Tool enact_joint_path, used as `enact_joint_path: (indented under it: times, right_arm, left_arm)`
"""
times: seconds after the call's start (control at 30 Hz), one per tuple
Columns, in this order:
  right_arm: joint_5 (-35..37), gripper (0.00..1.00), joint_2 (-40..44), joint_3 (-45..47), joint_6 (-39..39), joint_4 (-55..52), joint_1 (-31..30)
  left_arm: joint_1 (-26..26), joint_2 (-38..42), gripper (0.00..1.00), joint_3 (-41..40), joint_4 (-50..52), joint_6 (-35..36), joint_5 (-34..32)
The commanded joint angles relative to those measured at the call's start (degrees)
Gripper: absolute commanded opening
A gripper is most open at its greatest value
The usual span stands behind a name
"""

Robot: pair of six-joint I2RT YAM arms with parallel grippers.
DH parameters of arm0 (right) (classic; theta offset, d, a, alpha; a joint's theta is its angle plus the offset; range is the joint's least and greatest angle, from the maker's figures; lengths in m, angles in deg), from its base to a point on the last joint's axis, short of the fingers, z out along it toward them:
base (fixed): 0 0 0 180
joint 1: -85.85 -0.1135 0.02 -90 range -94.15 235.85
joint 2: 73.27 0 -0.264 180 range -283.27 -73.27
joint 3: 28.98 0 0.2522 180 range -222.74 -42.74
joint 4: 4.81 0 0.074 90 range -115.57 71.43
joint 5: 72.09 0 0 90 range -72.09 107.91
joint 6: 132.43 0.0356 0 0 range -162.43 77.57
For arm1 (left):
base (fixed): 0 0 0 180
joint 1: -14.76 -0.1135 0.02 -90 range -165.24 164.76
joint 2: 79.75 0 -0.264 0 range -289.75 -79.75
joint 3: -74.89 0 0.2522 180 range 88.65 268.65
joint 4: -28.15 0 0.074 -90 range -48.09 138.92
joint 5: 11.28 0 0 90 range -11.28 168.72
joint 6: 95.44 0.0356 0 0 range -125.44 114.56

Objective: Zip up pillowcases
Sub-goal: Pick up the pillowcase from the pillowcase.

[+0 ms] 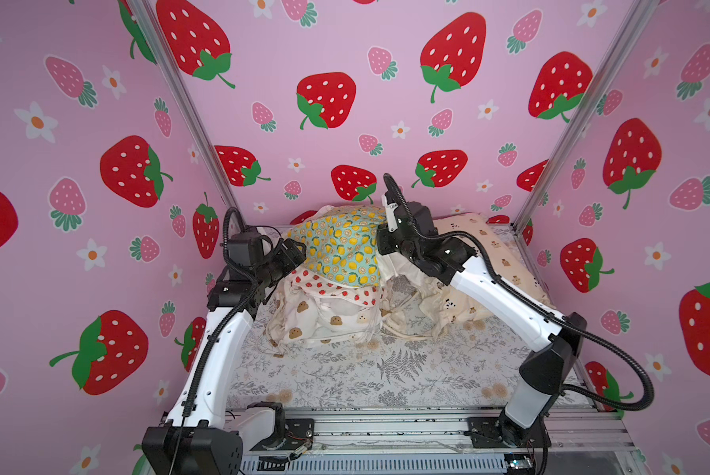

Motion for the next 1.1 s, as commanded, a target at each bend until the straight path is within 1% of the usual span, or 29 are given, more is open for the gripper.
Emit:
enact_joint_path:
  times: [0.0, 0.1, 0.13, 0.2, 0.33, 0.4, 0.47, 0.53, 0.63, 0.67, 0.77, 0.83, 0.87, 0.93, 1.0, 1.07]
  right_arm:
    - [-0.12, 0.08, 5.59, -3.01, -8.72, -2.74, 3.49]
    - [-2.73, 0.08, 9.70, -2.55, -8.55, -9.31, 6.39]
    - [-4.63, 0.08, 11.14, -1.29, -7.95, -10.70, 7.59]
    - [-8.84, 0.08, 15.66, 3.75, -5.39, -12.58, 11.43]
    - [-14.86, 0.11, 22.95, 17.62, -4.32, -12.84, 19.21]
    - [-20.29, 0.12, 25.21, 23.87, -3.21, -11.74, 25.06]
    - [-21.38, 0.12, 25.94, 27.96, -4.06, -11.43, 28.65]
    - [-22.21, 0.12, 25.47, 30.10, -4.67, -12.43, 31.89]
    - [-29.50, 0.12, 25.81, 33.22, -1.67, -10.73, 37.20]
    - [-31.81, 0.12, 26.14, 33.79, 0.08, -9.97, 38.24]
    - [-33.36, 0.11, 27.35, 33.18, 4.40, -10.14, 38.70]
    - [-34.88, 0.11, 27.79, 32.73, 7.24, -10.21, 38.88]
    - [-35.68, 0.12, 27.78, 32.33, 8.45, -10.39, 38.96]
    - [-35.74, 0.11, 27.62, 31.38, 10.51, -11.47, 39.30]
    - [-36.53, 0.11, 27.54, 30.89, 12.29, -11.61, 39.59]
    - [-36.94, 0.11, 27.36, 30.33, 13.21, -12.01, 39.61]
  left_arm:
    - [-0.25, 1.05, 0.89, 3.73, 4.50, 2.02, -0.05]
    - [-0.29, 2.10, 0.90, 3.91, 5.80, 2.66, 0.40]
    - [-0.26, 2.29, 0.90, 3.78, 5.80, 2.69, 0.94]
    - [-0.26, 2.47, 0.90, 3.03, 5.85, 2.56, 2.33]
    - [1.52, 2.05, 0.90, 0.08, 3.74, 1.90, 4.66]
    - [5.21, 1.01, 0.90, -0.98, 2.97, 2.54, 3.61]
    - [9.75, -0.08, 0.90, -2.02, 1.50, 2.43, 1.84]
    - [14.13, -0.84, 0.90, -4.43, -1.46, 1.69, -0.18]
    - [19.49, -2.02, 0.90, -8.06, -6.21, 0.22, -2.25]
    - [21.22, -2.28, 0.90, -9.48, -7.66, -0.57, -3.07]
    - [26.10, -2.15, 0.89, -13.98, -14.07, -1.60, -4.82]
    - [30.00, -2.05, 0.89, -16.05, -17.80, 0.08, -6.19]
    - [31.46, -2.14, 0.89, -16.99, -19.69, 1.02, -8.17]
    - [32.81, -2.36, 0.91, -18.75, -22.63, 1.90, -8.01]
    - [33.08, -1.61, 0.93, -21.99, -27.56, 3.20, -6.85]
    - [33.50, -0.30, 0.96, -24.41, -29.55, 4.79, -7.43]
